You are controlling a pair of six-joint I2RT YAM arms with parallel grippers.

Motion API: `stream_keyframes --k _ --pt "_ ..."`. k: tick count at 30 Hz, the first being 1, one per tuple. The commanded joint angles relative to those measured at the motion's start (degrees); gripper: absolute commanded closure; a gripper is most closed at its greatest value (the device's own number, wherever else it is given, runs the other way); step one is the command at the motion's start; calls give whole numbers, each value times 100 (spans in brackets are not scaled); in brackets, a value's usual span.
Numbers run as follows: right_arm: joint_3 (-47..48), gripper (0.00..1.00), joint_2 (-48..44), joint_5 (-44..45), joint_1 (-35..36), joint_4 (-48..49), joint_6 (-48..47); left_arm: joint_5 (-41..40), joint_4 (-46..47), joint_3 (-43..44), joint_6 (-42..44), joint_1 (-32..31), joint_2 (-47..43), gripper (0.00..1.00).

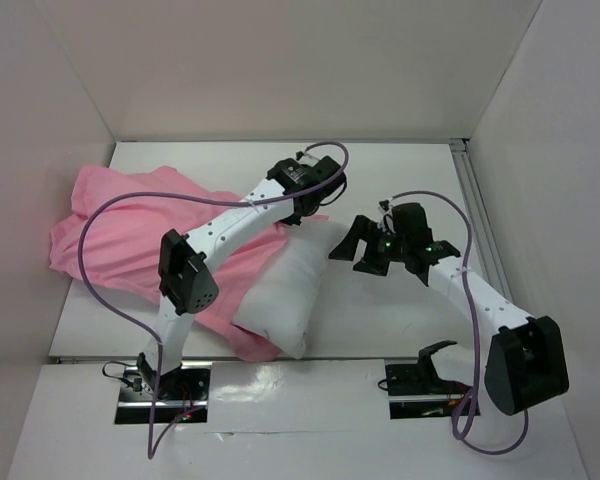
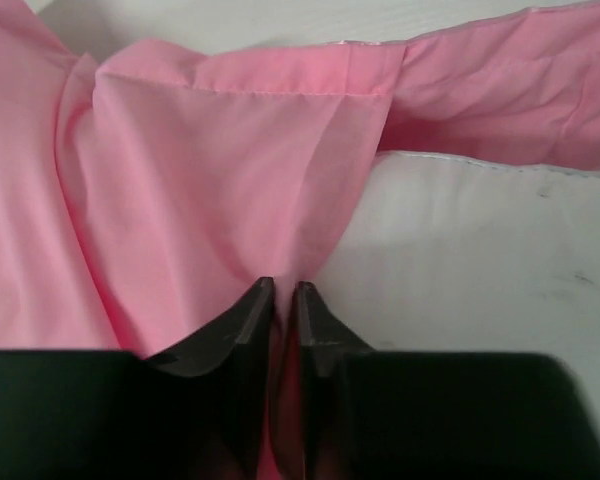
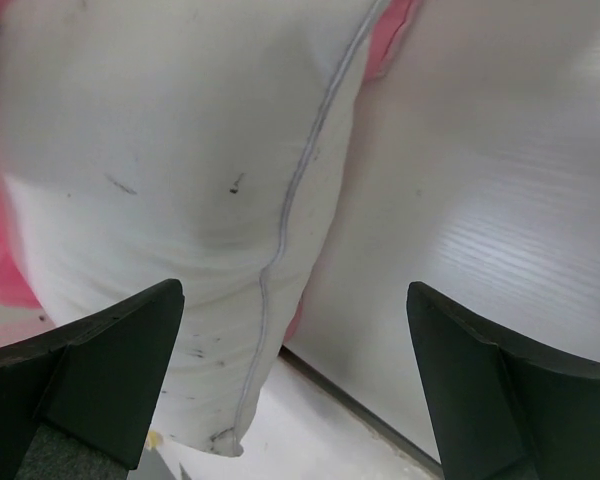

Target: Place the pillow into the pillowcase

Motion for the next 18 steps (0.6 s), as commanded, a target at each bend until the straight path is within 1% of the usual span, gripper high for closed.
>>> stream_keyframes --k 1,2,3,4,8,11,12,13,14,15,16,18 --pt "205 0 207 -216 352 523 92 36 -46 -158 79 123 -423 80" --pt "205 0 208 -77 405 523 92 114 -45 -159 79 185 -423 86" --pt "258 0 260 -76 475 524 92 194 -45 -159 79 246 -475 96" --pt "258 0 260 3 476 524 92 194 7 -159 79 247 -476 100" --pt "205 0 260 56 476 524 144 334 77 -54 79 308 -607 100" --pt "65 0 321 -128 607 953 381 983 323 8 228 361 -826 100" --pt "-22 0 374 -241 668 1415 477 1229 637 8 281 361 -1027 100" --pt "-23 0 444 -243 747 1707 592 1814 823 -44 334 361 -1142 100" --pt "-93 1 558 -312 948 2023 845 2125 1016 -45 404 361 -1248 100" --pt "-93 11 829 -382 1063 2392 952 2406 1210 -149 405 361 -1353 100" --pt "-93 27 997 -383 1178 3048 1049 2914 1560 -202 405 361 -1537 100" --pt "510 85 1427 -383 1468 3222 1024 3374 1799 -203 352 361 -1592 100"
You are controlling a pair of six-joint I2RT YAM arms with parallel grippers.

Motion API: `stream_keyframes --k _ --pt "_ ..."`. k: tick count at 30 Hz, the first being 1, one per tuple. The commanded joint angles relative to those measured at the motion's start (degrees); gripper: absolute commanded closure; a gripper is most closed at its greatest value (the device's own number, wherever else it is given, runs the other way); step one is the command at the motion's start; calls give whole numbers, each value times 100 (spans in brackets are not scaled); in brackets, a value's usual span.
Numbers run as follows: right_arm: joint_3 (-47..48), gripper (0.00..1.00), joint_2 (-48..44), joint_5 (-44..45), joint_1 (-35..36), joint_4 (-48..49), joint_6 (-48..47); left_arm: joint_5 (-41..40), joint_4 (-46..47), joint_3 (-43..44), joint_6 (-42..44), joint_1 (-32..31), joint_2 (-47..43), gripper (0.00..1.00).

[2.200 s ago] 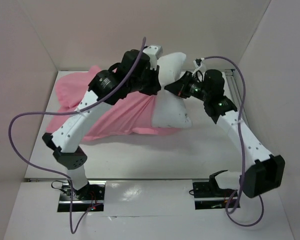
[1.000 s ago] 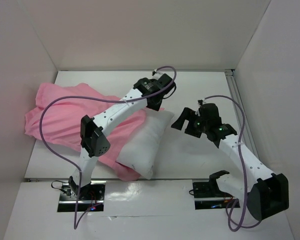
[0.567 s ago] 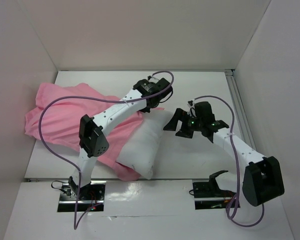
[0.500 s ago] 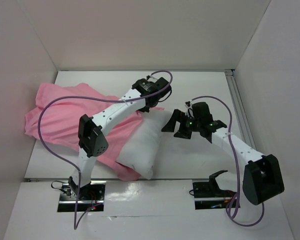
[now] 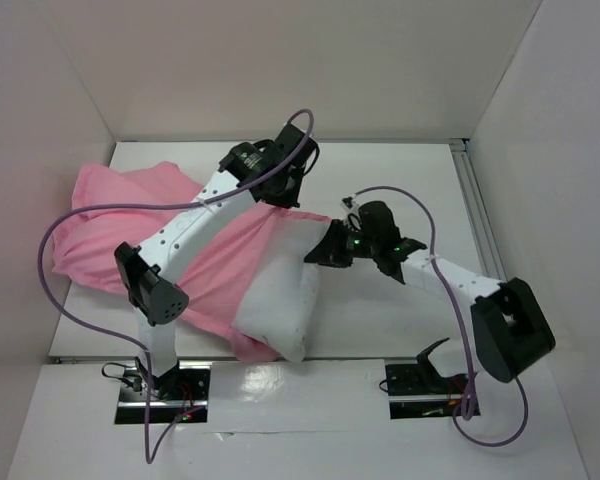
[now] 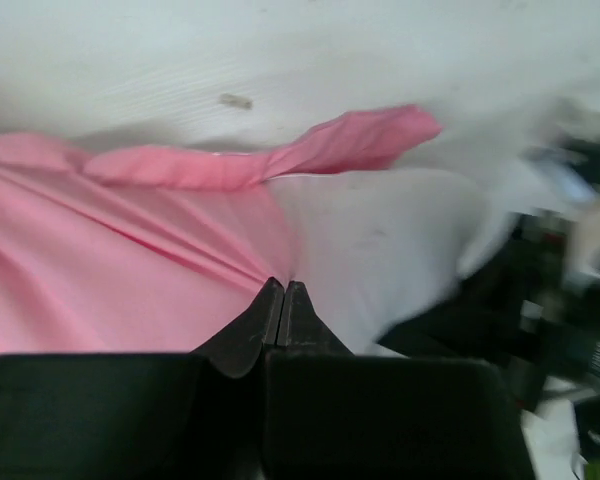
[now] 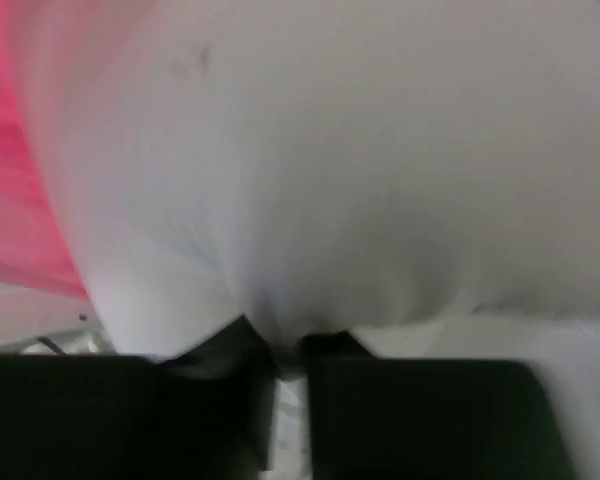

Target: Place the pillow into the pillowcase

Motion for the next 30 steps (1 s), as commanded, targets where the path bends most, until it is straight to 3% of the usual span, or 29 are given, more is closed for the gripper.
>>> stream_keyframes --k 1,6,9,12,17,22,27,28,30 --pt "794 100 509 46 400 983 167 1498 924 244 81 -24 -481 100" --pt "2629 100 238 233 672 252 -703 2122 924 1177 -33 -305 -534 100" --pt "3116 100 -26 504 1005 -294 -862 2640 1248 1363 -260 -305 -596 100" --pt "2558 100 -159 953 1191 -93 -628 3316 1872 1485 -498 -305 -535 100" --pt "1150 100 421 1296 1191 1205 -46 3538 2338 1654 -947 -498 -454 100" --pt "709 100 431 1297 683 1560 104 3083 2541 485 -1123 -559 -1034 100" --pt "709 100 80 1349 190 954 -186 2001 2541 -640 -1229 -920 -1614 100" --pt "709 100 79 1297 -37 806 -247 1844 2481 -850 -1229 -990 -1615 97" --pt "709 100 -79 1227 -284 638 -326 1772 2235 -852 -1116 -990 -1615 71"
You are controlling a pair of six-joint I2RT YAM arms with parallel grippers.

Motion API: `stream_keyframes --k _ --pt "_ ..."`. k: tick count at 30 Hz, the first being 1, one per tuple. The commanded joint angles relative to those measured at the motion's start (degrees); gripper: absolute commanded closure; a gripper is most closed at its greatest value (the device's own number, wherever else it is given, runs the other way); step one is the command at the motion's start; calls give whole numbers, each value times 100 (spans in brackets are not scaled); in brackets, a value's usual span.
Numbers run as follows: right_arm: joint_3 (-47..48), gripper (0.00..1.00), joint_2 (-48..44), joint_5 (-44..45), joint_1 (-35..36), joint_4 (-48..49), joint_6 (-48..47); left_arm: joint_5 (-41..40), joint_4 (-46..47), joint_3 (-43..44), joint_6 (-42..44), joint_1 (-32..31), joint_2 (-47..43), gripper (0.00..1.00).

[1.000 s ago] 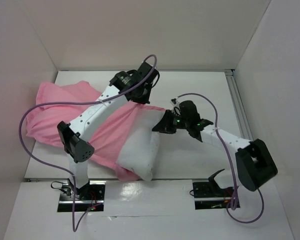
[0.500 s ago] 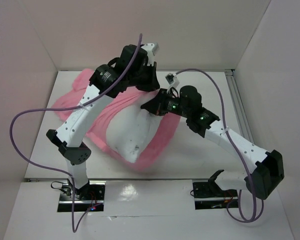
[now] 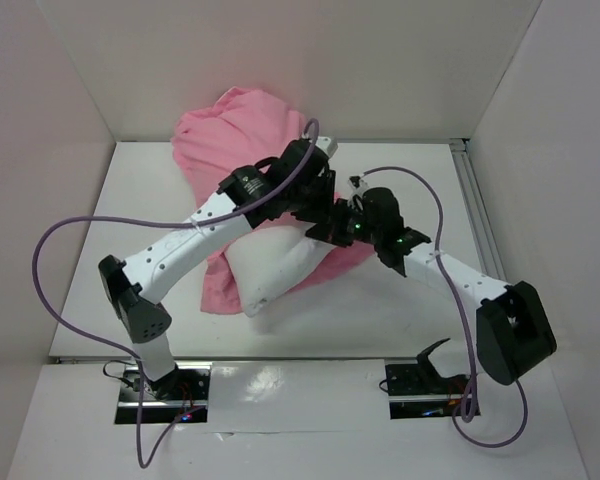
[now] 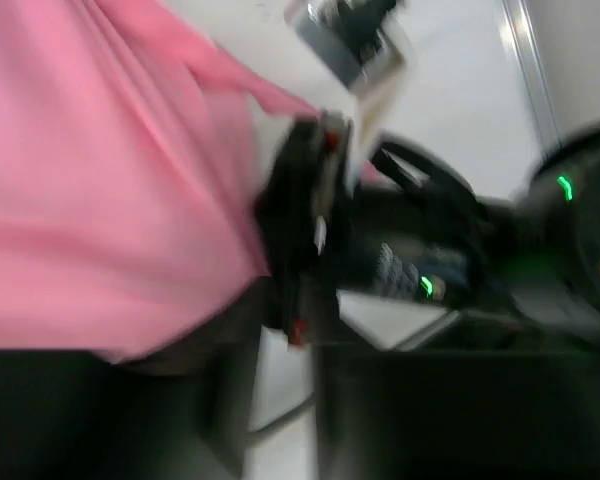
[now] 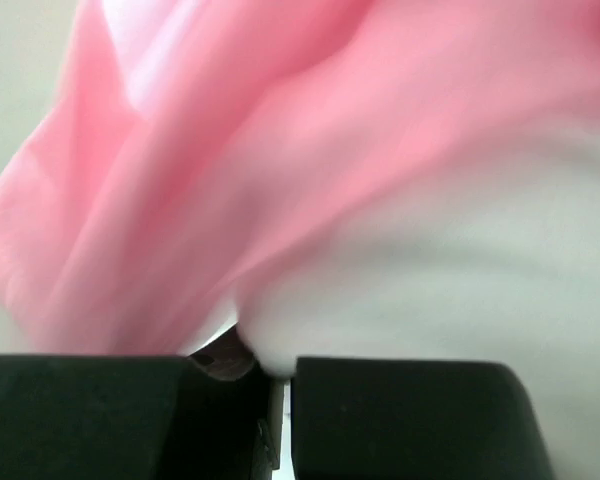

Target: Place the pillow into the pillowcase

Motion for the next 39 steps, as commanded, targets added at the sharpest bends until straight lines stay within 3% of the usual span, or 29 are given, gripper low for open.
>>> stream_keyframes --k 1,2,3,4,7,8,11,15,18,26,34,38,39 --pt "121 100 -281 381 -553 -107 -350 340 383 314 -221 -448 -737 56" --pt "173 100 -281 310 -859 -284 -525 79 182 446 -142 -449 -675 41" --pt "234 90 -350 231 -1019 -477 -622 -80 -221 578 85 -501 -562 26" --pt "383 81 -351 170 -1168 -957 -728 -578 -425 745 192 -501 -560 21" --pt "586 34 -578 64 -1757 -1759 -1220 -1660 -935 590 395 -501 -708 17" --pt "639 28 -649 -15 -1924 -2284 -1343 -2386 -1189 258 395 -501 -788 17" --pt "639 15 -913 -531 -2531 -3042 -1695 -3016 -1279 -481 395 -501 -1095 15" --pt "87 14 -1483 -1103 -2664 -3056 -1512 -3018 -946 -2131 466 -396 -1553 8" --pt "-606 14 -1967 -1202 -2349 -2782 -1064 -2965 -454 -2941 413 -282 -1685 6" --pt "-724 14 -2091 -868 -1602 -2615 -641 -3377 337 -3735 307 157 -1396 8" --pt "-503 6 -1723 -561 -679 -2176 -299 -2947 1199 -3956 764 799 -1088 17" --pt "-503 5 -1468 -324 -151 -1746 -78 -2947 1252 -3842 817 958 -956 30" --pt "-503 5 -1415 -323 15 -1684 0 -2947 1252 -3841 817 1010 -956 38"
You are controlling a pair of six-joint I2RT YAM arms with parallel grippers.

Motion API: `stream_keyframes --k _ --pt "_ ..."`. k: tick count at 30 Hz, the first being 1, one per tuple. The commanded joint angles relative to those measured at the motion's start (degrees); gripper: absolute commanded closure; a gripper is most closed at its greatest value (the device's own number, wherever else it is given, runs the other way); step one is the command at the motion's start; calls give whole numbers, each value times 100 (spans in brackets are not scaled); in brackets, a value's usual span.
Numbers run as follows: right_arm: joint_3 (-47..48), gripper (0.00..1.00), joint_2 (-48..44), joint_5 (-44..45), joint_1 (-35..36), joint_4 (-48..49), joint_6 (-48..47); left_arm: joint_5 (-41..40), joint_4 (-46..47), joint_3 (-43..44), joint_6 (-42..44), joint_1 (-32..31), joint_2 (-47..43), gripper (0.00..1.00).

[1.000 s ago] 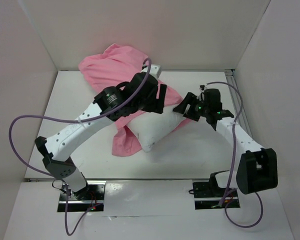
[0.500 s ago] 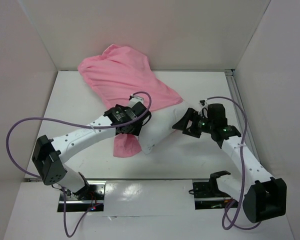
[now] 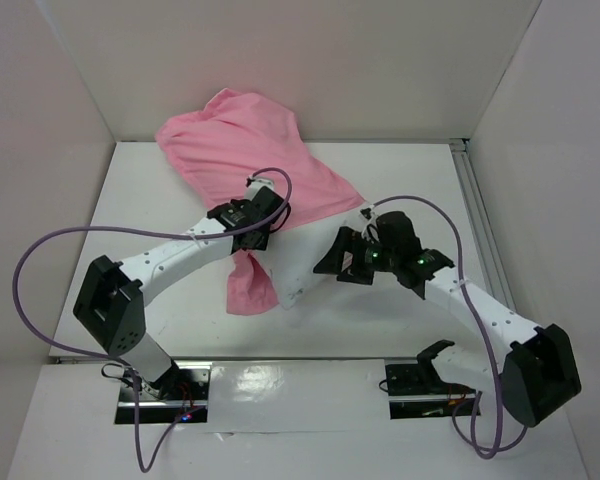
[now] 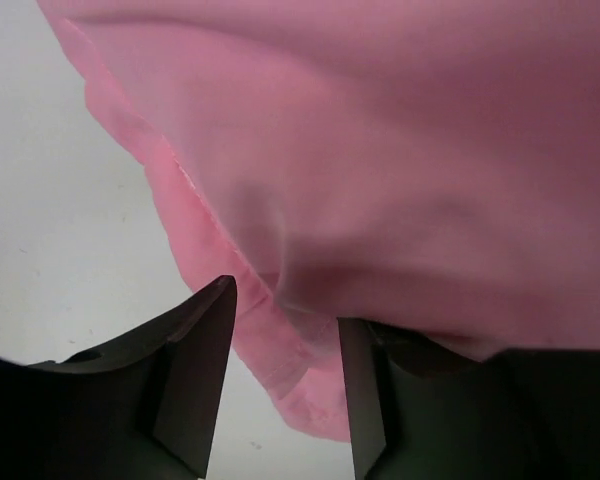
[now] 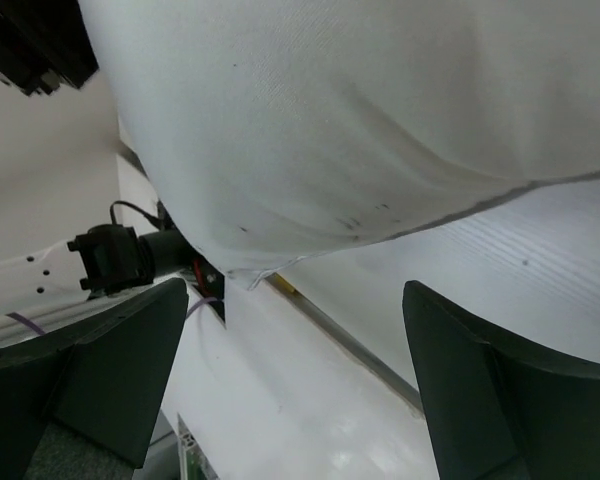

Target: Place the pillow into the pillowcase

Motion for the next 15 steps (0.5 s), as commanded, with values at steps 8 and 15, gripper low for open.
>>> stream_keyframes --k 8,15 --pt "304 5 782 485 799 1040 441 8 155 89 76 239 -245 84" --pt "435 54 1441 775 739 2042 397 640 -189 264 23 91 -464 100"
